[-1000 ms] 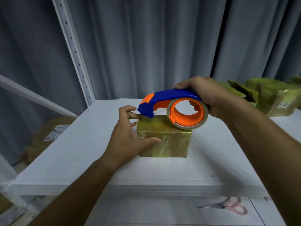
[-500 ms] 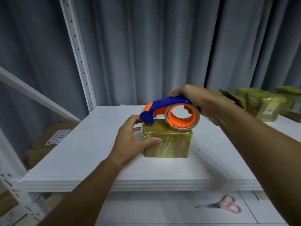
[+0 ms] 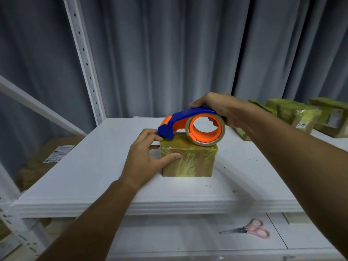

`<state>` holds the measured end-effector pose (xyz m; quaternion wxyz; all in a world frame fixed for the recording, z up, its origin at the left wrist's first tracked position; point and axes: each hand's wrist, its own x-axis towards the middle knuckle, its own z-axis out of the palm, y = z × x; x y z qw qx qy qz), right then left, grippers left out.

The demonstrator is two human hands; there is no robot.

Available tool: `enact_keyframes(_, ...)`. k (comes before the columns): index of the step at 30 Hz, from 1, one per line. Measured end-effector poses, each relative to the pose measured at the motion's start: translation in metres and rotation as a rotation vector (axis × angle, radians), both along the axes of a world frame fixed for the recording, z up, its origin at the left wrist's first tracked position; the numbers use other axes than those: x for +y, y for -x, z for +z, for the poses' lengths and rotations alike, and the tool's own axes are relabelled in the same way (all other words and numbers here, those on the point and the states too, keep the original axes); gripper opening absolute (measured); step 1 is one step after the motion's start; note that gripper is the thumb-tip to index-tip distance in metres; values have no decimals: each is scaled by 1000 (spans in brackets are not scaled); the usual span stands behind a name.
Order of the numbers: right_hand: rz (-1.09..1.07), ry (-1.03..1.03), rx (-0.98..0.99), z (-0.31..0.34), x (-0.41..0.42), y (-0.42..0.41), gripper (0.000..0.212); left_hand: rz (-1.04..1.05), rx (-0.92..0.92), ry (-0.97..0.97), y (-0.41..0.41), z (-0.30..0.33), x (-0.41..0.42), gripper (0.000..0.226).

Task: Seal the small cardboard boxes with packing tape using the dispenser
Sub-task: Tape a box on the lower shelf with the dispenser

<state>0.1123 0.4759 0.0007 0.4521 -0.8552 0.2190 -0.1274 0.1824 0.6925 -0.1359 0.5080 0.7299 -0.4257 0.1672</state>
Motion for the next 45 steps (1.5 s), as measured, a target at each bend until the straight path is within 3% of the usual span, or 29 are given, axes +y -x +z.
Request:
enact_keyframes(5, 56, 65, 55, 4, -2, 1, 31, 8, -83, -50, -5, 2, 0, 60)
enact_keyframes(14, 75, 15, 35, 4, -14, 15, 34, 31, -53, -85, -6, 6, 0, 69)
enact_keyframes(25, 18, 1, -3, 5, -49, 40, 36, -14, -104, -105, -11, 4, 0, 55)
enact_keyframes(29, -11, -31, 26, -8, -55, 42, 39, 20, -82, -215, -9, 9, -2, 60)
enact_keyframes(35, -32, -142, 19, -19, -62, 43, 43, 31, -196, -417, -7, 20, -2, 65)
enact_keyframes(45, -30, -180, 17, -21, -58, 49, 47, -56, -227, -386, -4, 16, -11, 50)
